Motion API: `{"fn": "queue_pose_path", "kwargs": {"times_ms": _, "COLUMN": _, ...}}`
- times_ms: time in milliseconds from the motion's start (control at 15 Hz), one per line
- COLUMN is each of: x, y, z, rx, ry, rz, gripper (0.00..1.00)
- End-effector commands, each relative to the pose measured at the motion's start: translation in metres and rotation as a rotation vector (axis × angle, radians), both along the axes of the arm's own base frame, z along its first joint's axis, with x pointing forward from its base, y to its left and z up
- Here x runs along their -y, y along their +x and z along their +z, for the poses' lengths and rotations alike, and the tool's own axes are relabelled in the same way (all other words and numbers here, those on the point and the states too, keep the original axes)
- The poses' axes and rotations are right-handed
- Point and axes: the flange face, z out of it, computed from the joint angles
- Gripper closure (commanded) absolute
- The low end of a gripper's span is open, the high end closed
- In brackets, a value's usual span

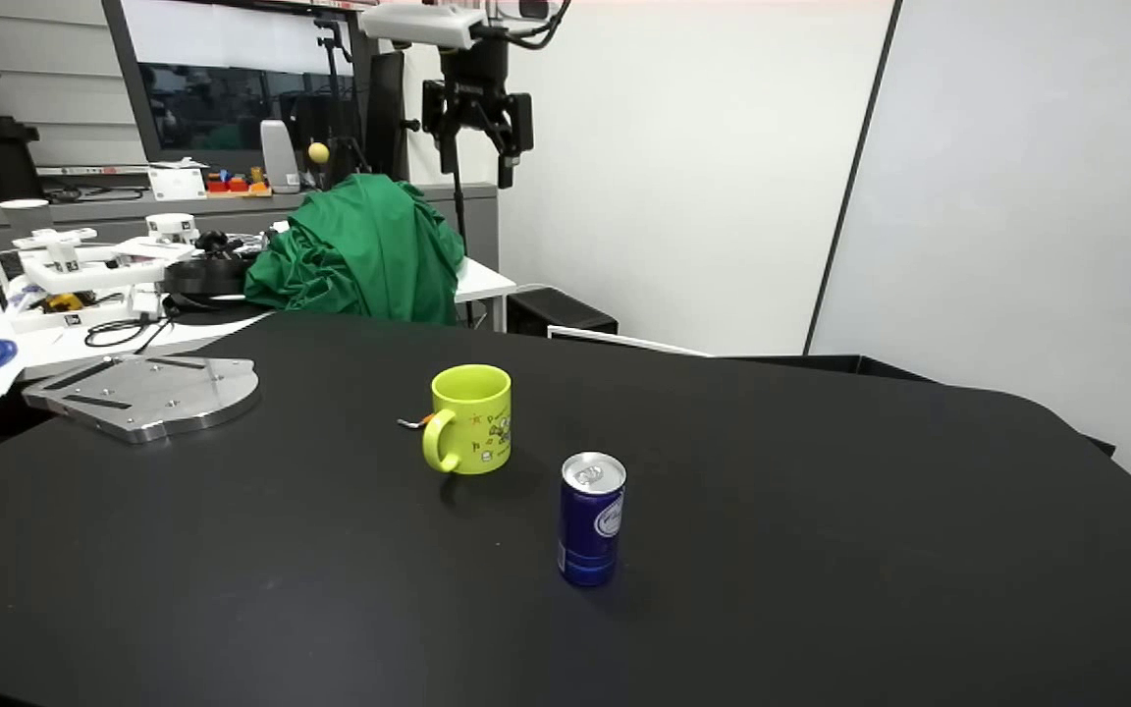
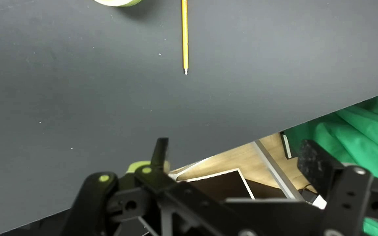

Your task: Pick up the orange object from the table and put it in the yellow cup.

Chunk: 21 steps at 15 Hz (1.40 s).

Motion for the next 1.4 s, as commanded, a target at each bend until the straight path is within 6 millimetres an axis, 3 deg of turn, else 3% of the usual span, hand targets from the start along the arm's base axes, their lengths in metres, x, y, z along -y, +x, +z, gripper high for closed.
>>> {"fn": "queue_pose_path", "kwargs": {"times_ms": 0, "x": 0.001, "y": 0.001, "z": -0.004, "rx": -0.006, "ry": -0.01, "rz": 0.006, "gripper": 0.0}}
{"fn": "queue_pose_path", "kwargs": {"times_ms": 400, "x": 0.03, "y": -0.009, "z": -0.099, "rx": -0.135, "ry": -0.047, "rz": -0.068, "gripper": 0.0}}
{"fn": "queue_pose_path", "kwargs": {"times_ms": 600, "x": 0.036, "y": -0.015, "z": -0.133, "rx": -0.119, "ry": -0.01, "rz": -0.107, "gripper": 0.0}}
{"fn": "queue_pose_path", "kwargs": {"times_ms": 867, "x": 0.028, "y": -0.026, "z": -0.165, "rx": -0.07, "ry": 0.013, "rz": -0.133, "gripper": 0.0}}
{"fn": "queue_pose_path", "kwargs": {"times_ms": 1333, "x": 0.012, "y": -0.04, "z": -0.203, "rx": -0.004, "ry": 0.062, "rz": -0.119, "gripper": 0.0}}
